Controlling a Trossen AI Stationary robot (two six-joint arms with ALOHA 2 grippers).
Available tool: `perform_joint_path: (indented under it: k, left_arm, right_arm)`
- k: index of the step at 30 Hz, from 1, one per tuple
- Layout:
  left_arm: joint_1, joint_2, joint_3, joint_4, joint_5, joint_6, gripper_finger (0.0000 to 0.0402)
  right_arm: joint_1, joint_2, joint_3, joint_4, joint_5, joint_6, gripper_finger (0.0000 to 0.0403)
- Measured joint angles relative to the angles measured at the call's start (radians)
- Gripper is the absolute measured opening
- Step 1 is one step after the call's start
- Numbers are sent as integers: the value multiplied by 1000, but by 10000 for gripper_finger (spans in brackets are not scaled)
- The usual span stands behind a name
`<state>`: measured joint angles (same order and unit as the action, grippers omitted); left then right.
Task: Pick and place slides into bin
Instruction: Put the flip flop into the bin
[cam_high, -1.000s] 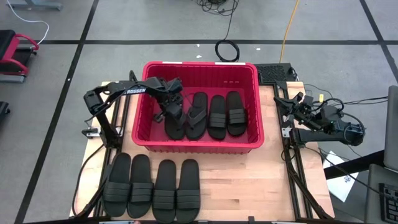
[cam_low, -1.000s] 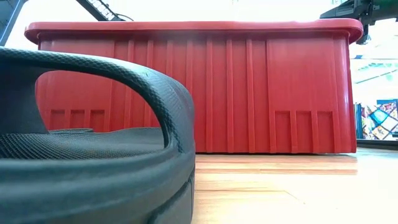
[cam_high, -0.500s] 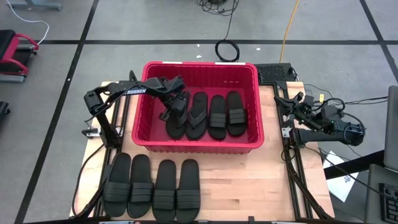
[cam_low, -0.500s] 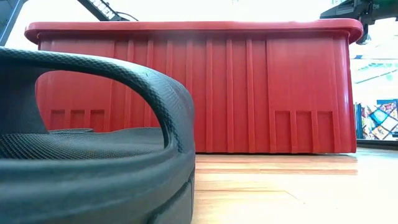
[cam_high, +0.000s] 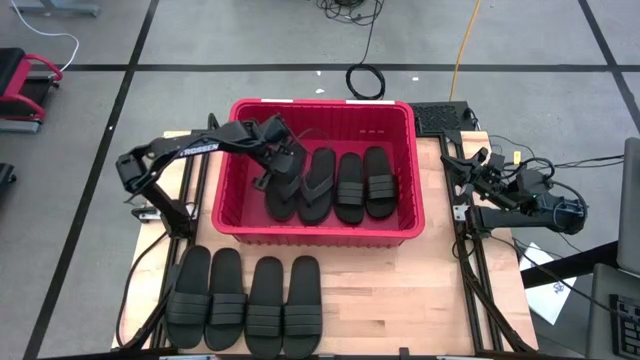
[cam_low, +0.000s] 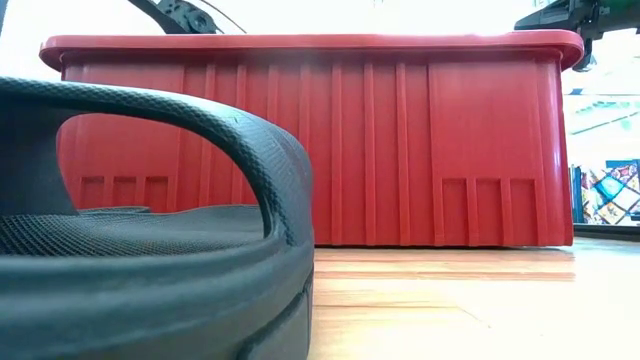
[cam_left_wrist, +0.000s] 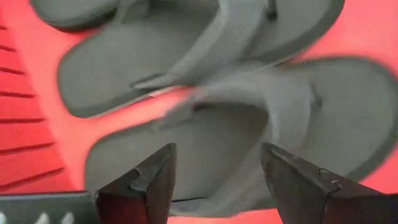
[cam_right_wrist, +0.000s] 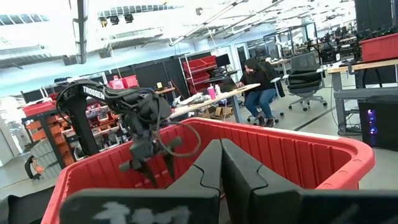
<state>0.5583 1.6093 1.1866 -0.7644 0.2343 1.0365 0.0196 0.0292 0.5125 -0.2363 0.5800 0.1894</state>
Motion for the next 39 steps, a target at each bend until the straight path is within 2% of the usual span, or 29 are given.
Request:
perform_joint_path:
  k: [7,12,14,17,20,22,31,39]
  left_arm:
    - [0,-58,2,-23,3,-29,228]
    - [0,-56,2,-103,-111,-30,212]
    - [-3,-47,2,-131,-155,-56,187]
    - [-5,-34,1,-192,-209,-117,126]
    - [-11,-20,1,-233,-213,-151,45]
    - [-17,-6,1,-237,-212,-173,13]
    - [-49,81,1,-270,-253,-199,4]
    - [-116,88,21,-261,-214,-147,4]
  right_arm:
    - [0,0,0,0,0,-22,0]
    - [0,0,0,0,0,-26,0]
    - [0,0,0,0,0,-26,0]
    - [0,0,0,0,0,-26,0]
    - [0,0,0,-1,0,-34,0]
    - [0,0,0,0,0,-39,0]
    - [0,0,0,0,0,-41,0]
    - [0,0,0,-1,0,-22,0]
